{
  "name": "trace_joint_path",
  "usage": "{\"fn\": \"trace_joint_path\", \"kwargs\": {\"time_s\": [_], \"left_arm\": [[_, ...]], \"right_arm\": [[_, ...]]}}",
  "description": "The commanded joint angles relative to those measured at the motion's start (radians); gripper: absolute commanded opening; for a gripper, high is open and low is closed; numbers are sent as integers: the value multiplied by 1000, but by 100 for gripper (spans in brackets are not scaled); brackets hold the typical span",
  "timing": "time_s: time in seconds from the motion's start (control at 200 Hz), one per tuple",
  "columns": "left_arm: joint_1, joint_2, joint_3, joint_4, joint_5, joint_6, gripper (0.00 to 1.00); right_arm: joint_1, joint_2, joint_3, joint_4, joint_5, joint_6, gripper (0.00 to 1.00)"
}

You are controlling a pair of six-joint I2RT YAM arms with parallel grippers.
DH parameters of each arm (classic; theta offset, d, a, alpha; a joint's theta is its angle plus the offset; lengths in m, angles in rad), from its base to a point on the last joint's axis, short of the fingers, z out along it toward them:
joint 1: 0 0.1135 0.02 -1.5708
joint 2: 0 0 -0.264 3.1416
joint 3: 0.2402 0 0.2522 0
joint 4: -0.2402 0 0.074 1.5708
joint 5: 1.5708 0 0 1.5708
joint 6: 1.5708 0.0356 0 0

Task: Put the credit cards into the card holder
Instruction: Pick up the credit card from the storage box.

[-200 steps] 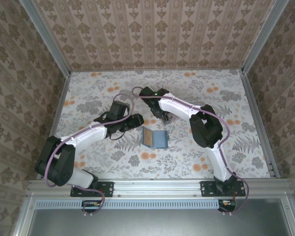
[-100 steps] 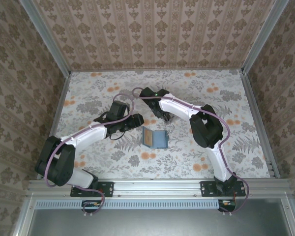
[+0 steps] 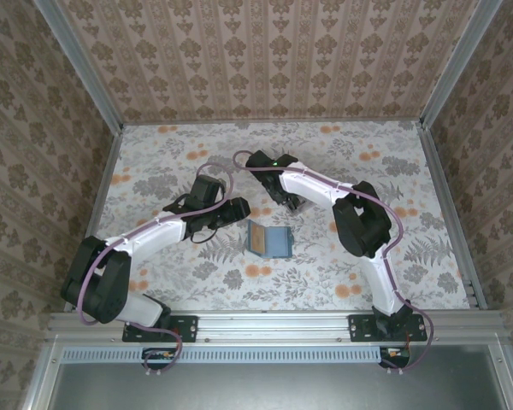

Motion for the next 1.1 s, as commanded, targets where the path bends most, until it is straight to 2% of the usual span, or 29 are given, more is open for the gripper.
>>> {"fn": "trace_joint_path", "kwargs": {"time_s": [0.0,0.4,0.46,0.765,0.825,1.095], "left_arm": [[8,-2,5,-7,-4,-6,74],[8,0,-1,-2,-5,-9,74],[8,3,2,-2,-4,-9,74],[8,9,5,-7,-1,-5,74],[8,9,2,-4,-1,-6,74],[8,11,8,-5,3,-6,74]], "right_arm": [[-14,-45,-14,-9,52,-11,29],[-27,-48,-22,-9,34,-16,25],[-28,-48,-18,-9,34,-16,17],[-29,-63,-23,-13,24,-11,12],[-31,-68,-23,-15,8,-13,6],[-33,-101,-16,-30,-44,-2,5]]}}
